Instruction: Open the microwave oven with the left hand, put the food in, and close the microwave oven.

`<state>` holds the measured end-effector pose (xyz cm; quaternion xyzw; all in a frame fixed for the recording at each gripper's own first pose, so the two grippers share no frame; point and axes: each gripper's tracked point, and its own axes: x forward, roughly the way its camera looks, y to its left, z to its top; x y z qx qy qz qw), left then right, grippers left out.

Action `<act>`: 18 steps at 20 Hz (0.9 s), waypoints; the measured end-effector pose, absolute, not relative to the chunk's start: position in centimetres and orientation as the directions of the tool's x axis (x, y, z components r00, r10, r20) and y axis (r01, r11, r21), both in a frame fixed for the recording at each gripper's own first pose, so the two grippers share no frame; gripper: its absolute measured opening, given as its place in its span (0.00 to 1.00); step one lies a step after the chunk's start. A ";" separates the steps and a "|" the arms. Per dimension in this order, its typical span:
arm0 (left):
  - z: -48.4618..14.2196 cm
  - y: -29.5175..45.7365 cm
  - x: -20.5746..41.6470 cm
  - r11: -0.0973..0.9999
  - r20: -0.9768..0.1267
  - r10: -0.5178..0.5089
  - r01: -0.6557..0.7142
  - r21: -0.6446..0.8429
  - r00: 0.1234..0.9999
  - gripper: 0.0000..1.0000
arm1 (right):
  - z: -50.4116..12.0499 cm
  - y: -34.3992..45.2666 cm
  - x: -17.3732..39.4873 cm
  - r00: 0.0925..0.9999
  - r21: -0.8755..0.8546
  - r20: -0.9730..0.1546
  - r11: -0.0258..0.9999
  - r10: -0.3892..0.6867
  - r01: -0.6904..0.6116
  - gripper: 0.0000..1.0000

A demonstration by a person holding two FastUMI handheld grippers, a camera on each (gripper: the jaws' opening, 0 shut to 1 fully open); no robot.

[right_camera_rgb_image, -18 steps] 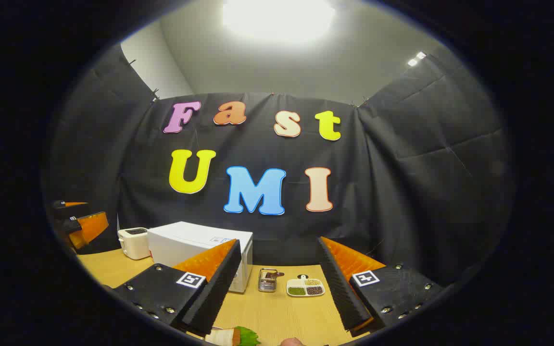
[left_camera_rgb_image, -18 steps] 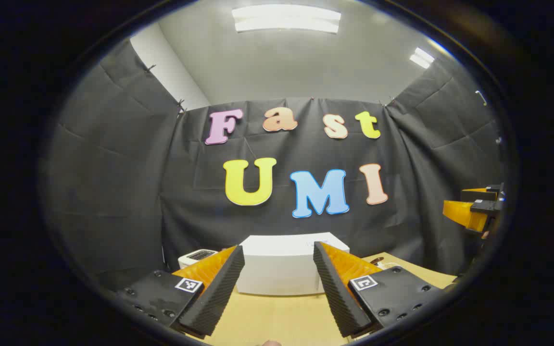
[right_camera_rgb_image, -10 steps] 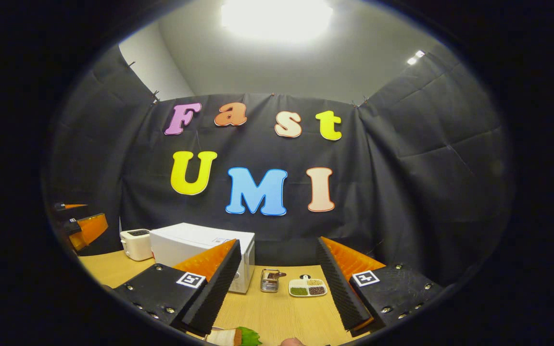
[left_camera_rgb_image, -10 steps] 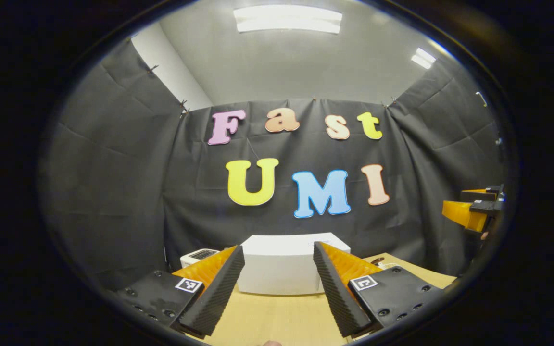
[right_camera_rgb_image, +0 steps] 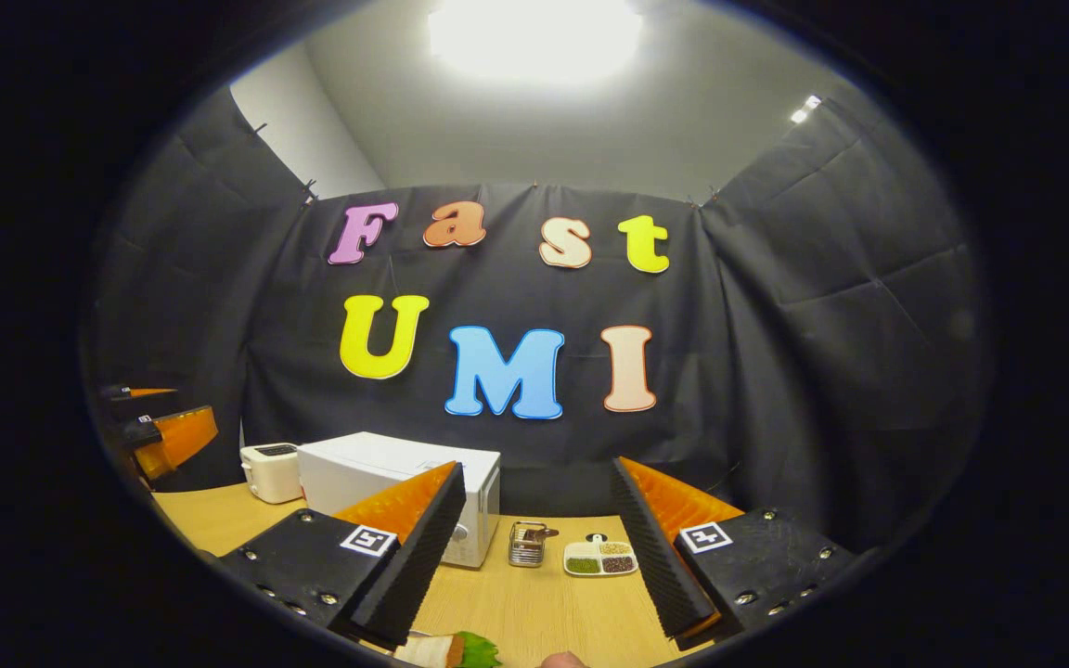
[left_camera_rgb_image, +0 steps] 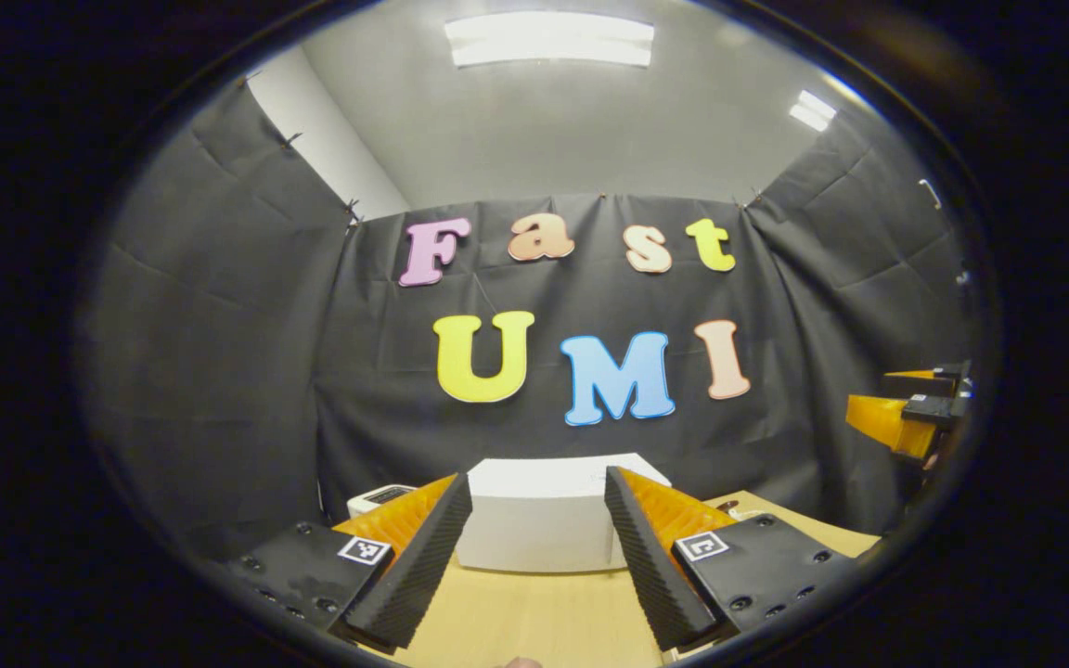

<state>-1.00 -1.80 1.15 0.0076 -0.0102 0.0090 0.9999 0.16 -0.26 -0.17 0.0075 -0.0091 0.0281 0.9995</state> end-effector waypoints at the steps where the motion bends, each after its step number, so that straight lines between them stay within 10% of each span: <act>1: 1.3 -2.0 -1.0 1.000 0.023 0.019 -0.020 0.021 1.000 0.96 | -0.3 -0.4 0.1 0.998 0.015 0.017 0.998 0.060 -0.061 0.95; 18: -0.4 -5.2 5.5 1.000 0.045 0.008 -0.009 0.007 0.999 0.96 | -2.4 -1.3 2.0 0.995 0.007 -0.014 0.995 0.100 -0.100 0.95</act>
